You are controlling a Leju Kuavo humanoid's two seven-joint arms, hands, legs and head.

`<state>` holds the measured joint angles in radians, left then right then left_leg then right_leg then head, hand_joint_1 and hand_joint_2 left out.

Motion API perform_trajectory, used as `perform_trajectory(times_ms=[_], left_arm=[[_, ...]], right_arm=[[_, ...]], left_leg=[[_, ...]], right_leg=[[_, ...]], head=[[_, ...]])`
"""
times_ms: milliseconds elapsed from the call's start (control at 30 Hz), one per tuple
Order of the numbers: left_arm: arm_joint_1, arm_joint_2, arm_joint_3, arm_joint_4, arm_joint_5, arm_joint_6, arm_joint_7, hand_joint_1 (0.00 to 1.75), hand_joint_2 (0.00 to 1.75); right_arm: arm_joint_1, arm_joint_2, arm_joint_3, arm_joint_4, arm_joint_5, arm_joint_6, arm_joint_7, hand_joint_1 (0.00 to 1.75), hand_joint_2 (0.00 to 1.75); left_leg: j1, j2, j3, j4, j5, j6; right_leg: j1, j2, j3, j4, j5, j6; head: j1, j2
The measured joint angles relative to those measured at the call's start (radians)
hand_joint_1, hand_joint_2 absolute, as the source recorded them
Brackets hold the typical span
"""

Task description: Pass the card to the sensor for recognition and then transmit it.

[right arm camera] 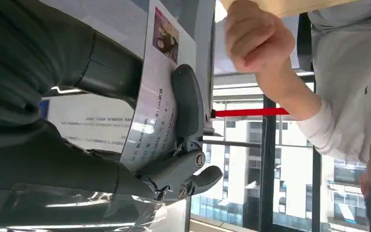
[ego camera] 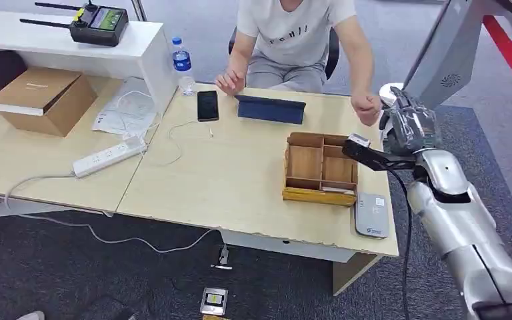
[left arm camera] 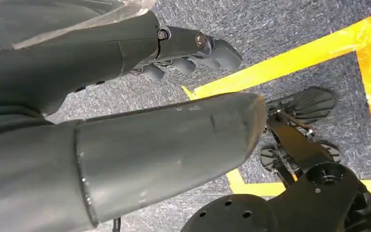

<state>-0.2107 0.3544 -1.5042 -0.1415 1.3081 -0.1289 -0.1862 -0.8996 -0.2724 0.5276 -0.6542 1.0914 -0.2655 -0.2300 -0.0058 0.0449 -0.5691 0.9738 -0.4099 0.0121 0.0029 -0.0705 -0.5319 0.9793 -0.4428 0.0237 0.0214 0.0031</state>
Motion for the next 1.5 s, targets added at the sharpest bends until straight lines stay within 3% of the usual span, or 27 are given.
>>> perform_trajectory(times_ms=[500, 1500], left_arm=[[0.001, 0.0, 0.0, 0.0, 0.026, 0.003, 0.024, 0.0, 0.0], [0.002, 0.019, 0.0, 0.0, 0.054, 0.013, 0.054, 0.0, 0.0]], right_arm=[[0.077, 0.002, 0.0, -0.006, -0.024, -0.007, -0.021, 1.75, 1.75], [0.238, -0.06, -0.02, 0.013, -0.111, -0.035, -0.033, 1.75, 1.75]], left_leg=[[0.0, 0.0, 0.0, 0.0, 0.0, 0.0], [0.0, 0.0, 0.0, 0.0, 0.0, 0.0]], right_leg=[[0.0, 0.0, 0.0, 0.0, 0.0, 0.0], [0.0, 0.0, 0.0, 0.0, 0.0, 0.0]], head=[[0.0, 0.0], [0.0, 0.0]])
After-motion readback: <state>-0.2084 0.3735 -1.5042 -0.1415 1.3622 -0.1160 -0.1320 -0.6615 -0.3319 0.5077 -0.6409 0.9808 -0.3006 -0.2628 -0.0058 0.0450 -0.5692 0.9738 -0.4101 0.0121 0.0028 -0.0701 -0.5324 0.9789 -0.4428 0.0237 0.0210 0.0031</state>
